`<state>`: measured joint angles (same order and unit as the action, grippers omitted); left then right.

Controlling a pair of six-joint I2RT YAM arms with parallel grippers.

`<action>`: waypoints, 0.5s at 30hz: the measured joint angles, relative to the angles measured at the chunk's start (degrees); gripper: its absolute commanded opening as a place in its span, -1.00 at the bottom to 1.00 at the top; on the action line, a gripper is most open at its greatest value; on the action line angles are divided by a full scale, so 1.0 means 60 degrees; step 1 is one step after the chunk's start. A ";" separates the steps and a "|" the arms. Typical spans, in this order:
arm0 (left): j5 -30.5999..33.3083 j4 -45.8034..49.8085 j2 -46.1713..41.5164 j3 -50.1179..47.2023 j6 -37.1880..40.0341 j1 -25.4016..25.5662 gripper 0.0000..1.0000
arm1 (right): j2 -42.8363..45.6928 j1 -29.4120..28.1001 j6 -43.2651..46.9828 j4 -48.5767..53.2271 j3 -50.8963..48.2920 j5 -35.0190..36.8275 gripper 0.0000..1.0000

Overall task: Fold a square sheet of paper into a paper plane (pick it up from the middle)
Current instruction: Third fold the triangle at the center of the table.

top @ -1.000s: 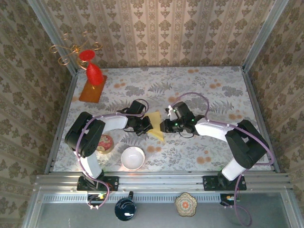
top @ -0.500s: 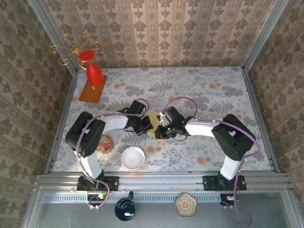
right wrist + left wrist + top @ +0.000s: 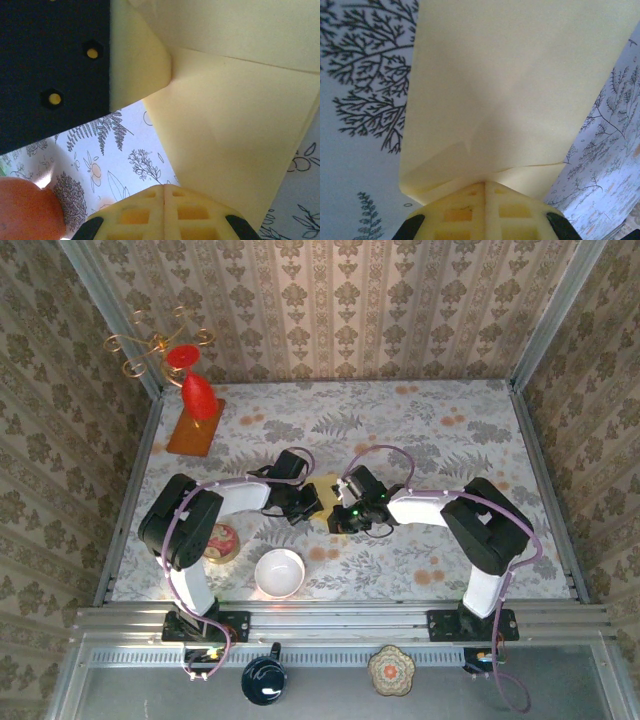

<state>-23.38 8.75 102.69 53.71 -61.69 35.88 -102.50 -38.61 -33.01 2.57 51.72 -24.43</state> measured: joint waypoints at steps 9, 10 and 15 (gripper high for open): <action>-0.0029 0.0033 0.0033 0.0033 0.0073 0.0000 -0.90 | 0.0073 0.0117 0.0036 -0.0029 -0.0011 -0.0011 -0.83; -0.0033 0.0036 0.0036 0.0047 0.0076 0.0000 -0.90 | 0.0098 0.0138 0.0047 -0.0029 -0.0011 -0.0011 -0.82; -0.0044 0.0036 0.0058 0.0069 0.0146 0.0000 -0.91 | 0.0138 0.0219 0.0226 -0.0015 -0.0011 -0.0004 -0.83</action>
<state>-23.64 8.97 103.04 54.13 -60.82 35.88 -101.67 -37.30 -31.66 2.48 51.66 -24.45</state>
